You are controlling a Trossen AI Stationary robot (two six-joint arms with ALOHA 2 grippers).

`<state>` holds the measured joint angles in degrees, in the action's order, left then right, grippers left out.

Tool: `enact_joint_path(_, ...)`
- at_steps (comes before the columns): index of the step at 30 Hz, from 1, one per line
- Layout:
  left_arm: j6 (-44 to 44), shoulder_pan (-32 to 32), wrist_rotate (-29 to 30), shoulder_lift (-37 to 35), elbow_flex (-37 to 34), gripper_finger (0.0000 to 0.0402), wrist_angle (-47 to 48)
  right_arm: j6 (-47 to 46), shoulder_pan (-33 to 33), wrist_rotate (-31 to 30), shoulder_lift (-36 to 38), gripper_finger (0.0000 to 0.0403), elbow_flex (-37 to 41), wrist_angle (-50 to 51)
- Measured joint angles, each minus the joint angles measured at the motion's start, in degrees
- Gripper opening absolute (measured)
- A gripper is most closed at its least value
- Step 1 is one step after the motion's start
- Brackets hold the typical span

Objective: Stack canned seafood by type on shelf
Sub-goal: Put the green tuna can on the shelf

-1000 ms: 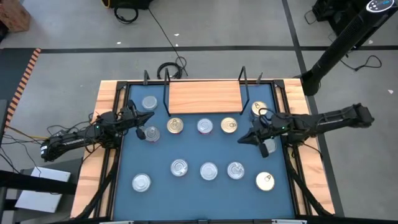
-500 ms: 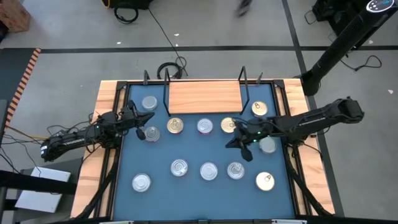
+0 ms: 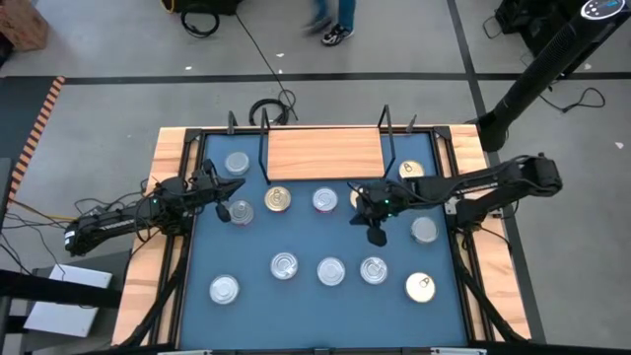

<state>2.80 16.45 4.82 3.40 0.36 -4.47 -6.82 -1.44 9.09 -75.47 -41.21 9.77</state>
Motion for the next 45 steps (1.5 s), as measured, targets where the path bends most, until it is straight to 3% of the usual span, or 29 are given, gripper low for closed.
enact_joint_path(6,-5.32,0.00,-0.02,0.00,0.01,0.0005,-1.28,-2.74,-5.02,2.81,-1.41,0.0008,0.04,5.47)
enact_joint_path(12,-3.20,0.01,0.67,-0.02,0.01,0.0005,-3.52,-6.23,-5.55,2.51,-1.30,0.0008,0.00,-2.37)
enact_joint_path(14,-3.19,-0.03,0.23,-0.02,0.00,0.0005,-3.07,-6.91,-4.63,2.30,-1.30,0.0009,0.00,-2.30)
enact_joint_path(19,-0.35,-0.09,-7.53,0.04,0.02,0.0005,-0.31,-2.77,0.08,-4.31,-1.32,0.0009,0.02,-0.19)
enact_joint_path(35,-3.36,-0.07,-11.58,0.02,0.01,0.0005,-1.37,-13.88,14.47,-10.50,-1.32,0.0009,0.02,-8.82)
enact_joint_path(40,-3.45,-0.07,-11.58,0.02,0.02,0.0005,-1.29,-14.50,16.40,-10.96,-1.31,0.0009,0.02,-17.72)
enact_joint_path(45,-3.23,-0.07,-11.50,0.09,0.00,0.0005,-2.16,-14.08,16.47,-10.26,-6.47,0.0009,-3.06,-16.35)
